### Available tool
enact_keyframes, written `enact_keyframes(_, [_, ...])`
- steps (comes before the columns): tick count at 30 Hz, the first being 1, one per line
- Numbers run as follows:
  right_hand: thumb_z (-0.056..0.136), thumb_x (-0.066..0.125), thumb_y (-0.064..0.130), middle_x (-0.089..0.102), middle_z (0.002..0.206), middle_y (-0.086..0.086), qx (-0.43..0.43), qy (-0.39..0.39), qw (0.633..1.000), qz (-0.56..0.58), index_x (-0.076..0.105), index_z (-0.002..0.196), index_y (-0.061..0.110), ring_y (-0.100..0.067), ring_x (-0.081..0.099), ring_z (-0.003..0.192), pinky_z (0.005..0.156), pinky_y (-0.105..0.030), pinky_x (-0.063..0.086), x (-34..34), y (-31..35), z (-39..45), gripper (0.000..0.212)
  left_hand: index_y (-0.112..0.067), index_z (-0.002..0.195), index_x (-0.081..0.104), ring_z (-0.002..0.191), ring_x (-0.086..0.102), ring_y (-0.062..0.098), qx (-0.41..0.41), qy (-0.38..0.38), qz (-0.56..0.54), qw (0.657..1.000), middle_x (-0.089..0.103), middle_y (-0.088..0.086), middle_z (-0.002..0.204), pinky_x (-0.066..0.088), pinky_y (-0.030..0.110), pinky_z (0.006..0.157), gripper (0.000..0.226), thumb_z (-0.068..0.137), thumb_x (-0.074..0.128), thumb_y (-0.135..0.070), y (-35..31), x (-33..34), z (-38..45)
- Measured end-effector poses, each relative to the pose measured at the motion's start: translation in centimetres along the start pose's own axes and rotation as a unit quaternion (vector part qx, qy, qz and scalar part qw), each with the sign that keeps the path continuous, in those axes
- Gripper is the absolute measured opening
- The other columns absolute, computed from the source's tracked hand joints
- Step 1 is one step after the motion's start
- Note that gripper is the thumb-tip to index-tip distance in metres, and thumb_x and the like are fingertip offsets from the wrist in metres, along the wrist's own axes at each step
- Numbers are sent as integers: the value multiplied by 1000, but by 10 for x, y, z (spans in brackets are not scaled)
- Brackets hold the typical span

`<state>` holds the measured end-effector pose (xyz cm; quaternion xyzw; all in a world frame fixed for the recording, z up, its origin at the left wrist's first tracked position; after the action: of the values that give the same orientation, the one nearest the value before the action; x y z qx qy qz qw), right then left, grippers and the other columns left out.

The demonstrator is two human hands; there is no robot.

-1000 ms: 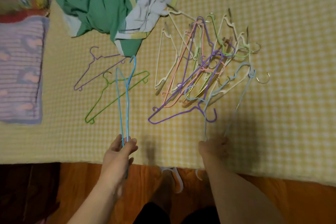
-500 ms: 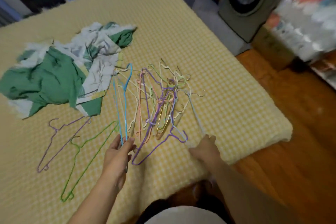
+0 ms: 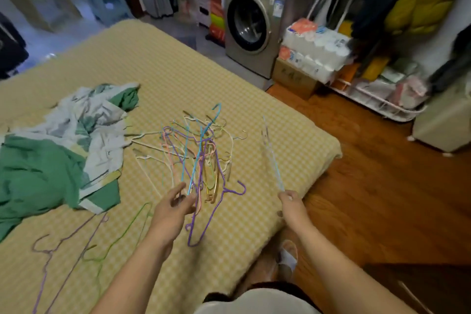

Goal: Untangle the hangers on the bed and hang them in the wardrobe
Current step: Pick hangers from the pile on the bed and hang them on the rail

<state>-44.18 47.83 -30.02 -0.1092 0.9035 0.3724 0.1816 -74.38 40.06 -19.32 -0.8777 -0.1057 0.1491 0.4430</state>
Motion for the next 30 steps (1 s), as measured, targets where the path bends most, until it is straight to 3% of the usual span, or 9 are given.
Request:
enact_keyframes(2, [96,50,26,61,82,-3,2,-15,996,87,69,92,18,-28,63,74,69,-37,52,-26,-8,-22,21,-25,117,67,96,71,19,9,91,58,994,70,3,112,37,27,66,23,97,60,-34,-12,42,-4])
enact_keyframes(5, [102,47,22,55,72,-12,26,-31,981,191,67,81,11,-25,53,64,50,-28,42,-65,-39,-63,31,-31,112,70,100,71,19,-8,206,130,970,64,-11,110,35,28,64,24,101,50,-38,-13,109,-21])
enact_keyframes(10, [103,47,26,60,101,-13,101,-68,952,279,68,82,12,-22,54,90,69,-43,54,-134,-149,-133,33,-24,108,68,83,67,21,-93,357,251,895,62,-1,99,41,29,66,21,99,52,-32,17,214,-74])
enact_keyframes(13, [96,52,20,56,108,-10,162,-116,902,382,67,93,14,-21,52,94,66,-38,55,-168,-226,-188,16,-20,106,65,76,61,22,-122,430,331,831,64,2,89,38,26,62,21,96,49,-28,48,280,-129])
enact_keyframes(18, [98,51,19,56,116,-7,186,-264,808,492,61,95,17,-19,54,94,65,-35,51,-235,-325,-293,10,-19,113,66,69,59,21,-101,538,389,741,74,3,88,33,27,62,31,91,43,-20,100,382,-251])
enact_keyframes(21, [102,47,23,57,115,-9,176,-345,767,511,58,92,18,-19,54,91,63,-32,47,-291,-370,-354,16,-15,113,64,65,60,21,-67,587,384,710,75,7,88,35,26,59,29,97,40,-19,121,433,-344])
enact_keyframes(23, [102,47,27,59,110,-8,158,-389,761,494,60,95,18,-22,58,96,64,-31,49,-335,-388,-392,17,-16,115,61,66,60,21,-24,625,377,683,73,8,91,38,27,60,27,100,39,-22,130,461,-407])
enact_keyframes(27, [98,48,23,60,94,-8,124,-491,734,452,55,94,19,-25,63,92,71,-40,53,-424,-399,-462,10,-11,114,55,61,56,22,44,689,328,645,65,9,75,41,29,63,22,98,42,-16,121,517,-518])
enact_keyframes(30, [96,48,26,60,92,-7,87,-569,711,405,53,100,15,-22,62,86,64,-38,51,-482,-393,-519,13,-12,110,53,56,56,21,118,732,305,597,63,8,68,46,30,61,18,101,37,-12,94,545,-599])
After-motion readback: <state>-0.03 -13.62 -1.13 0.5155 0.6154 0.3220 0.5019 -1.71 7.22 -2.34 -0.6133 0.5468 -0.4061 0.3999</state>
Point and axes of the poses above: each hand's wrist, its own z-axis towards the middle knuckle, its own x-axis out of the palm, y = z × x, the point moved 5 cm from there along z, towards the middle knuckle
